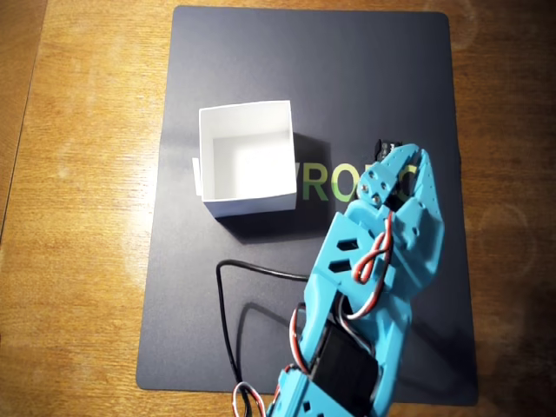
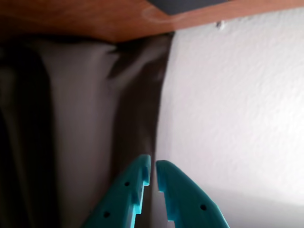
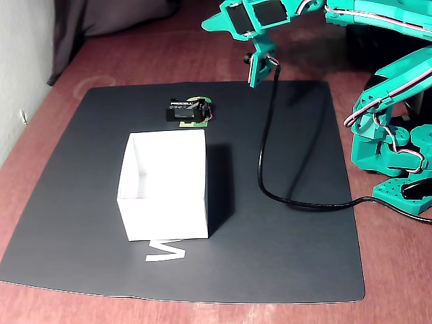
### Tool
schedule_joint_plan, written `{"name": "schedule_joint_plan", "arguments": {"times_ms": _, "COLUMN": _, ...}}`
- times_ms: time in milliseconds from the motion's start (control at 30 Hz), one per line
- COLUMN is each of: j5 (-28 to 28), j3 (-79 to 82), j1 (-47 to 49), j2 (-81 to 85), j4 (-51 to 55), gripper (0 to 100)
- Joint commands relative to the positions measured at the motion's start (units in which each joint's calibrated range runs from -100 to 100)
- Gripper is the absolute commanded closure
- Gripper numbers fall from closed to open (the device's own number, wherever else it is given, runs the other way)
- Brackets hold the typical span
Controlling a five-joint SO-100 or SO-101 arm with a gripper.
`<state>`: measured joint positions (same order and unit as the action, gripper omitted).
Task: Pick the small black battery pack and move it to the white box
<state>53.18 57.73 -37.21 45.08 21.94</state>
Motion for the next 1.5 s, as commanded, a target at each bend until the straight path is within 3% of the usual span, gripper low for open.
{"name": "schedule_joint_plan", "arguments": {"times_ms": 0, "j5": 2.9, "j3": -3.1, "j1": 0.3, "j2": -0.1, "j4": 6.5, "gripper": 99}}
{"name": "schedule_joint_plan", "arguments": {"times_ms": 233, "j5": 5.0, "j3": -9.2, "j1": 0.4, "j2": -7.1, "j4": 15.4, "gripper": 99}}
{"name": "schedule_joint_plan", "arguments": {"times_ms": 533, "j5": 4.7, "j3": -37.4, "j1": -0.3, "j2": -29.6, "j4": 27.2, "gripper": 99}}
{"name": "schedule_joint_plan", "arguments": {"times_ms": 867, "j5": 4.7, "j3": -70.7, "j1": 0.3, "j2": -52.7, "j4": 49.1, "gripper": 99}}
{"name": "schedule_joint_plan", "arguments": {"times_ms": 1133, "j5": 0.4, "j3": -81.9, "j1": -0.5, "j2": -63.5, "j4": 49.0, "gripper": 99}}
{"name": "schedule_joint_plan", "arguments": {"times_ms": 1467, "j5": 0.9, "j3": -83.7, "j1": 0.0, "j2": -69.8, "j4": 46.1, "gripper": 99}}
